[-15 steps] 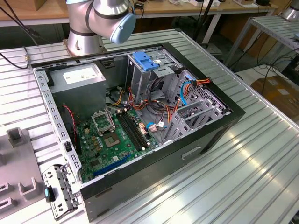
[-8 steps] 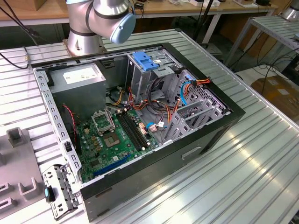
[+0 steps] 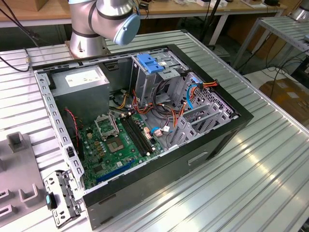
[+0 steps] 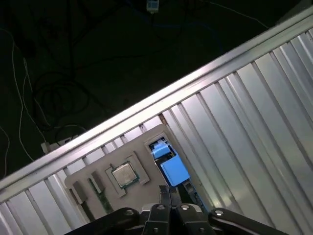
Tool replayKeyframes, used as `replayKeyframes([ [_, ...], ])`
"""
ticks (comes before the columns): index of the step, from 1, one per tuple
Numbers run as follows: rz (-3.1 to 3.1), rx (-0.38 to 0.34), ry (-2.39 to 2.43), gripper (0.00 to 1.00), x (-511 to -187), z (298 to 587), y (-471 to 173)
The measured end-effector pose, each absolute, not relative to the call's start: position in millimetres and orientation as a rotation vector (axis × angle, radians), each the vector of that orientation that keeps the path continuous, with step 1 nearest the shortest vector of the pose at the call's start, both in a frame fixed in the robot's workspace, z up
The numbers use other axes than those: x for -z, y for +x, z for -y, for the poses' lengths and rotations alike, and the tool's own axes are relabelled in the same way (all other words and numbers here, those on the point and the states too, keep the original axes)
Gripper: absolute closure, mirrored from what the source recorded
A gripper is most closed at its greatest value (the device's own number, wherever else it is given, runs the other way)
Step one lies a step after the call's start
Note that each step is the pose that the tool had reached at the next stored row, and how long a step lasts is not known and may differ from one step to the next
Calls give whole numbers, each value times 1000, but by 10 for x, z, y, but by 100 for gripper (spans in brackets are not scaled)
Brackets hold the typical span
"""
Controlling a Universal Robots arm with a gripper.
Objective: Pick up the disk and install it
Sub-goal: 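Pick up the disk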
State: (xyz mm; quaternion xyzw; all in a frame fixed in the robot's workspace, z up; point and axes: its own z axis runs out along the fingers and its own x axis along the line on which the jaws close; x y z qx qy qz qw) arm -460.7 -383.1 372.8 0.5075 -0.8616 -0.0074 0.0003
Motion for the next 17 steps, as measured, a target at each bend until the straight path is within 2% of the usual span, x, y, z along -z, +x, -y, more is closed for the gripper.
replayKeyframes([
  [1, 2691, 22, 1621, 89, -3723, 3831, -4607],
  [2, 2684, 22, 1633, 83, -3721, 3831, -4607],
  [3, 2675, 21, 1650, 71, -3718, 3831, -4607],
  [4, 2665, 21, 1666, 71, -3714, 3831, -4607],
  [5, 2644, 20, 1701, 64, -3707, 3831, -4607],
  [6, 2628, 19, 1726, 52, -3702, 3831, -4607],
  [7, 2618, 19, 1743, 52, -3696, 3831, -4607],
  [8, 2609, 17, 1758, 46, -3690, 3831, -4607],
  [17, 2493, 9, 1934, 46, -3535, 3831, -4662],
])
